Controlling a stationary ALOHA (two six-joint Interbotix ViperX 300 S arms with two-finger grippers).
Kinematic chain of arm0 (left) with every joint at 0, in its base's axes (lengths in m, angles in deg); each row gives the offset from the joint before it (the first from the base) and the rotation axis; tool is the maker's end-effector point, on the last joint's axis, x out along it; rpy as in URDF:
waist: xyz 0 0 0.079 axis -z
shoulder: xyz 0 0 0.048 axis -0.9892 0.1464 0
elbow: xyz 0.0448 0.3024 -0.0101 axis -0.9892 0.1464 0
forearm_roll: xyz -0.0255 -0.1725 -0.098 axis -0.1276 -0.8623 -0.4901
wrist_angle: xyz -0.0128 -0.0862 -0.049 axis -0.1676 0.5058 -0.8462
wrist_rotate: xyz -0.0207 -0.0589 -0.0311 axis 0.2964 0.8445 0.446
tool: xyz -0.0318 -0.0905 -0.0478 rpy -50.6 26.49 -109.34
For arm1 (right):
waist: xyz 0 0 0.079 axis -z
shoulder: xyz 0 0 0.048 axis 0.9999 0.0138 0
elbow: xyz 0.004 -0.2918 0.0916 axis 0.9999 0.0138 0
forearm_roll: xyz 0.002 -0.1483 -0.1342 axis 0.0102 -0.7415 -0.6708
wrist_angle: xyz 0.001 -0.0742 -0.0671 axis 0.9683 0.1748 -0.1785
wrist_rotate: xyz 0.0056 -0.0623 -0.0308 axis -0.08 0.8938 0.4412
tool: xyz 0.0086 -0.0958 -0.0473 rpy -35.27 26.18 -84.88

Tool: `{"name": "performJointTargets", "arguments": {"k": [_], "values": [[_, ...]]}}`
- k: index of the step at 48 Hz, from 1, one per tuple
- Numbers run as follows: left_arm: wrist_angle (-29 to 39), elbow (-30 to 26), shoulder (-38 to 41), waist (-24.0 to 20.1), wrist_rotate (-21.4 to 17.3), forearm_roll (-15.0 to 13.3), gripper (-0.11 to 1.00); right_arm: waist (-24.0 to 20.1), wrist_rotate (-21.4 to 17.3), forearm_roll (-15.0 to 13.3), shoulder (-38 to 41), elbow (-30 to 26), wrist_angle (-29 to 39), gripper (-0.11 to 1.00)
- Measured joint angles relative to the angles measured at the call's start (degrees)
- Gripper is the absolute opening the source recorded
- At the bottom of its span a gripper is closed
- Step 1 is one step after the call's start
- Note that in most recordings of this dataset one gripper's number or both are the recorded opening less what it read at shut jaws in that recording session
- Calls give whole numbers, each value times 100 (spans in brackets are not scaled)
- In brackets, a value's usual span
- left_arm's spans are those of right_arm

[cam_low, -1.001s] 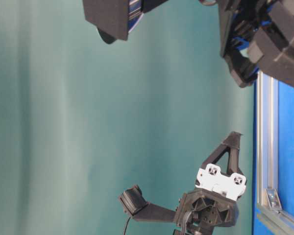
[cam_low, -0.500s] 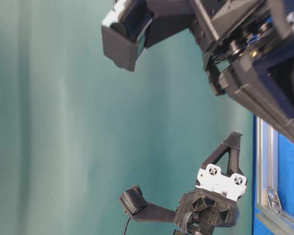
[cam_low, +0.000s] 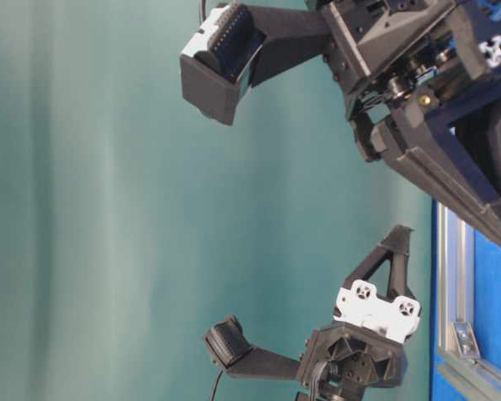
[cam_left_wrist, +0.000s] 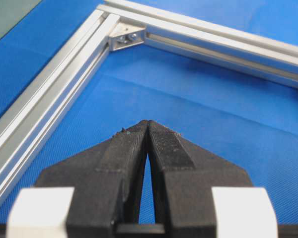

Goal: Insert the wire through the string loop located on the left side.
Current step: 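Carry the plug with the right gripper toward the white zip-tie loop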

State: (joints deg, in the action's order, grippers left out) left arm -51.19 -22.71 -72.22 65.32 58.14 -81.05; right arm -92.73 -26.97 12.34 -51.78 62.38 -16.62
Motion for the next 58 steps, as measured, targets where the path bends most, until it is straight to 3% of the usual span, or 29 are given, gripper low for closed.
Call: {"name": "performJointTargets", "arguments": {"k": [31, 58], "values": [[0, 0, 0, 0, 0, -9, 0, 9, 9, 0, 545, -800, 35, 1], [0, 0, 0, 0, 0, -9, 0, 97, 9, 0, 589, -835, 79, 1]]}}
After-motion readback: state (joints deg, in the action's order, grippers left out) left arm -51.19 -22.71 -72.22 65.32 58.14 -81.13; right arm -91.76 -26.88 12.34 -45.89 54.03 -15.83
